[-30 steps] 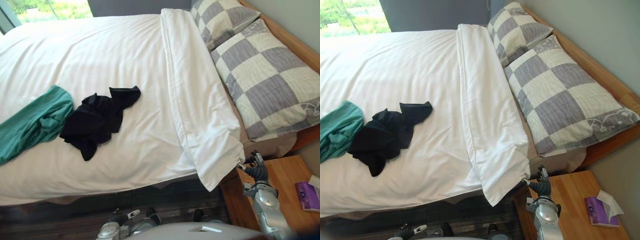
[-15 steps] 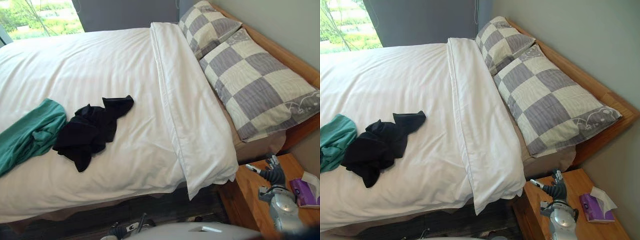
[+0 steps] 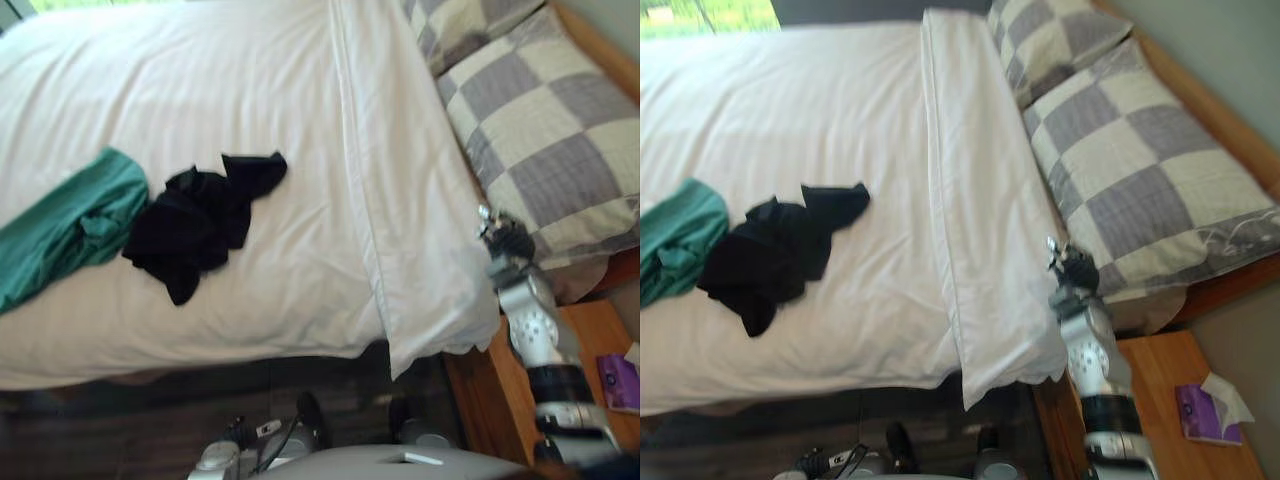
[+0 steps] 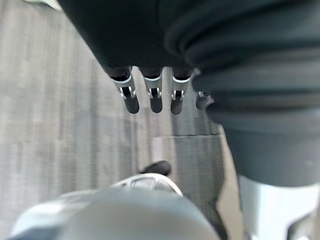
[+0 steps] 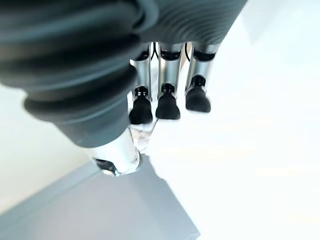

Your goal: Tidy the bed and pick cloth on bed and put in laundry

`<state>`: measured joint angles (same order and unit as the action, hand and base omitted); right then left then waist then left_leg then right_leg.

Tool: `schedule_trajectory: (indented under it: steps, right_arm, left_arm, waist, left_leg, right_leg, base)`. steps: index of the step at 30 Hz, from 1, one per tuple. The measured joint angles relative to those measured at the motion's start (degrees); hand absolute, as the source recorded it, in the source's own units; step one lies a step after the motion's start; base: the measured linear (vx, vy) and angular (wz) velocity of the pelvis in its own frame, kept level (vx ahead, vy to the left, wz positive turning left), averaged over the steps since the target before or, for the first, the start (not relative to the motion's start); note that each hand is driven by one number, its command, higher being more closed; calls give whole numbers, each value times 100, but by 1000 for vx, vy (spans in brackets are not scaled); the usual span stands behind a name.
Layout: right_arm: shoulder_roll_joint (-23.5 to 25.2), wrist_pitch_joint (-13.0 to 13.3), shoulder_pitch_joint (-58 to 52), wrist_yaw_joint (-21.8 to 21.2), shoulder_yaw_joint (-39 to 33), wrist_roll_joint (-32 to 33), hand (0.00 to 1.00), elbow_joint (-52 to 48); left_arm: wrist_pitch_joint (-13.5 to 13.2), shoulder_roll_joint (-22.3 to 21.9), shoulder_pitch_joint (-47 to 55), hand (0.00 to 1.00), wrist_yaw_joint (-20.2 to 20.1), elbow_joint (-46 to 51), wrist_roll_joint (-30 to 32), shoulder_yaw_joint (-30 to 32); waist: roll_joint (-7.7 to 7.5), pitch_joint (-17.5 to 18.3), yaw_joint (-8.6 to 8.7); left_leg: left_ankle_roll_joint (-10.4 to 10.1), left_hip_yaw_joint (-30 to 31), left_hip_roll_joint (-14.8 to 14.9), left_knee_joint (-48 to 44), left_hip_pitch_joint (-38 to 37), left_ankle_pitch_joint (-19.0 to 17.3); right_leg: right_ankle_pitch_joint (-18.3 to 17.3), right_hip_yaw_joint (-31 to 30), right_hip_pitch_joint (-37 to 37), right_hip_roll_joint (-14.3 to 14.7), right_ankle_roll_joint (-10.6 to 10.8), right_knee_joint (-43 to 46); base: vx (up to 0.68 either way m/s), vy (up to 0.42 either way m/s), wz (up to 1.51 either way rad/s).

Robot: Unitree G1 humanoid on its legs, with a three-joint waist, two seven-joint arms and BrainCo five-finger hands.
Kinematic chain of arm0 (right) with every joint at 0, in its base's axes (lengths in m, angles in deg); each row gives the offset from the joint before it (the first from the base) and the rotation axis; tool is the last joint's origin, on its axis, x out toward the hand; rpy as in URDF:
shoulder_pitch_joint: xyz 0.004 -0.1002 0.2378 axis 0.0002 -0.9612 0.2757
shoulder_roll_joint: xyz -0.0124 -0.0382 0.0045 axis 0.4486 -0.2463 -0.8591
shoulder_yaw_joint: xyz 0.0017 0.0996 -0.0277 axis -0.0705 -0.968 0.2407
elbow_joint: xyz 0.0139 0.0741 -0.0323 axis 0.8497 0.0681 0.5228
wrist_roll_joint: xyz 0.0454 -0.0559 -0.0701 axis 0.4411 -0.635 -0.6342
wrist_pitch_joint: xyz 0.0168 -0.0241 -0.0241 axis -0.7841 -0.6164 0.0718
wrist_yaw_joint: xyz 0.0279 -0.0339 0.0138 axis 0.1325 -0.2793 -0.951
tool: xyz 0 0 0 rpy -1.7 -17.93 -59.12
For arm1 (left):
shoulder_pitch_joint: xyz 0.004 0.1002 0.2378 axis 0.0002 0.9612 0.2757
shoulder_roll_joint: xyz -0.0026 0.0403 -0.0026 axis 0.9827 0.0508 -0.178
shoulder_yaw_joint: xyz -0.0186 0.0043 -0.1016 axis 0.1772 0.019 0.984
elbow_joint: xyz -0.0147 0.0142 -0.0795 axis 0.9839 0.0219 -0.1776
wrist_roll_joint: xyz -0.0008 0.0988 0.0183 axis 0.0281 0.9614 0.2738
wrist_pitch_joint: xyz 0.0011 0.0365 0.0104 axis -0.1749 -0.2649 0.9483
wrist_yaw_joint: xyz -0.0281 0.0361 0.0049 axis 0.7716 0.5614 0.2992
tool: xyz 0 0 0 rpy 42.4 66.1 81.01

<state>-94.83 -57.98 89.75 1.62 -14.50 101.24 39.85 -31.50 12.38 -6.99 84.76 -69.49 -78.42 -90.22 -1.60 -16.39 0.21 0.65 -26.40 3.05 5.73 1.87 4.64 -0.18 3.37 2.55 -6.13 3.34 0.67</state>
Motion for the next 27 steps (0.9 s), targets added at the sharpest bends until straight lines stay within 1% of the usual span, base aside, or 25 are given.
schedule_trajectory:
  steps: [1, 2, 3, 5, 7, 8, 10, 11, 14, 15, 16, 17, 19, 20, 21, 22, 24, 25, 27]
  right_arm:
    - [-29, 75, 288, 25, -85, 143, 100, 72]
    - [-81, 208, 692, 65, -212, 375, 100, 109]
    - [-119, 285, 976, 71, -294, 538, 100, 116]
    - [-291, 400, 1395, 177, -317, 857, 100, 128]
    - [-530, 534, 1672, 234, -328, 1085, 100, 203]
    - [-704, 648, 1811, 280, -335, 1280, 100, 309]
    - [-883, 827, 1930, 321, -365, 1604, 100, 426]
    - [-940, 993, 1985, 324, -381, 1874, 100, 525]
    - [-945, 1350, 2081, 279, -463, 2366, 100, 788]
    - [-944, 1504, 2085, 213, -491, 2556, 100, 924]
    - [-938, 1684, 2084, 84, -544, 2754, 100, 1129]
    - [-936, 1715, 2084, 53, -559, 2777, 100, 1182]
    - [-906, 1947, 2043, -276, -573, 2983, 100, 1439]
    - [-873, 2018, 1987, -417, -571, 3010, 100, 1410]
    - [-780, 2116, 1858, -715, -569, 3076, 100, 1285]
    - [-706, 2173, 1813, -881, -569, 3111, 100, 1208]
    - [-355, 2369, 1470, -1429, -532, 3214, 100, 832]
    - [-248, 2416, 1349, -1572, -512, 3274, 100, 707]
    - [202, 2586, 928, -1967, -290, 3366, 100, 254]
  left_arm:
    - [6, 13, -92, 0, 24, 75, -59, -13]
    - [3, 14, -222, 0, 33, 200, -143, -17]
    - [4, 6, -312, 0, 35, 261, -157, -20]
    - [-17, -11, -382, 0, 44, 402, -203, -29]
    - [-44, -48, -480, 0, 75, 391, -274, -39]
    - [-61, -95, -556, 0, 159, 391, -380, -42]
    - [-89, -144, -686, 0, 201, 385, -434, -123]
    - [-142, -149, -771, 0, 248, 385, -453, -264]
    - [-187, -246, -996, 0, 259, 369, -638, -284]
    - [-210, -267, -1101, 0, 270, 324, -656, -400]
    - [-277, -328, -1222, 0, 281, 282, -682, -497]
    - [-290, -350, -1239, 0, 286, 277, -706, -498]
    - [-348, -481, -1312, 0, 287, 269, -819, -499]
    - [-373, -518, -1323, 0, 287, 255, -820, -495]
    - [-431, -559, -1327, 0, 294, 183, -820, -475]
    - [-455, -584, -1340, 0, 295, 160, -821, -465]
    - [-531, -710, -1352, 0, 308, 152, -825, -440]
    - [-550, -754, -1357, 0, 315, 157, -836, -427]
    - [-559, -926, -1394, 0, 428, 160, -1106, -354]
  waist:
    - [-5, -130, -22]
    - [2, -323, -99]
    - [8, -440, -132]
    - [51, -591, -146]
    - [148, -650, -158]
    - [225, -694, -156]
    - [341, -764, -182]
    - [408, -800, -186]
    - [526, -864, -212]
    - [587, -899, -242]
    - [686, -950, -269]
    - [705, -959, -271]
    - [849, -1030, -274]
    - [874, -1042, -269]
    - [877, -1041, -275]
    - [877, -1041, -273]
    - [875, -1041, -259]
    - [870, -1038, -262]
    - [821, -1031, -247]
  left_leg:
    - [14, 25, -1, -7, 78, 37]
    - [41, 30, -2, -9, 191, 83]
    - [53, 43, -7, -10, 287, 111]
    - [88, 74, -20, -11, 496, 154]
    - [115, 155, -44, -10, 711, 183]
    - [132, 190, -61, -10, 834, 204]
    - [154, 223, -83, -11, 987, 235]
    - [159, 263, -95, -11, 1097, 252]
    - [163, 336, -110, -12, 1347, 312]
    - [167, 347, -113, -12, 1432, 332]
    - [165, 376, -122, -12, 1535, 361]
    - [167, 382, -124, -12, 1558, 366]
    - [139, 410, -130, -12, 1706, 398]
    - [133, 410, -129, -12, 1759, 403]
    - [115, 371, -120, -12, 1828, 415]
    - [113, 344, -110, -12, 1860, 414]
    - [101, 290, -61, -12, 1966, 406]
    - [89, 252, -44, -12, 1983, 398]
    - [36, 129, 3, -12, 2014, 363]
  right_leg:
    - [31, 26, 66, -1, -8, 0]
    - [65, 40, 164, -4, -14, -1]
    - [82, 55, 251, -8, -12, 3]
    - [118, 83, 435, -19, 0, 9]
    - [143, 113, 632, -33, 3, 20]
    - [144, 152, 736, -52, 3, 35]
    - [153, 199, 882, -72, 7, 55]
    - [156, 226, 978, -81, 7, 62]
    - [177, 256, 1218, -94, 13, 84]
    - [190, 271, 1302, -96, 4, 86]
    - [197, 289, 1391, -106, 5, 85]
    - [197, 292, 1412, -108, 5, 86]
    - [203, 302, 1561, -118, 7, 103]
    - [204, 295, 1634, -121, 8, 124]
    - [204, 236, 1746, -118, 8, 147]
    - [204, 217, 1789, -121, 8, 155]
    - [198, 203, 1950, -106, 3, 216]
    - [193, 197, 1986, -96, 0, 238]
    - [142, 87, 2141, -62, -8, 365]
  base:
    - [-58, 22, 19]
    - [-47, 22, 16]
    - [-38, 22, 14]
    - [-5, 19, 15]
    - [27, 25, 17]
    - [41, 35, 19]
    - [37, 29, 16]
    - [37, 20, 11]
    - [45, 24, 11]
    - [51, 32, 13]
    - [38, 29, 9]
    - [36, 33, 10]
    - [23, 31, 5]
    - [29, 28, -8]
    - [34, 26, -13]
    - [34, 25, -17]
    - [32, 21, -11]
    - [31, 11, -15]
    - [37, 6, -24]
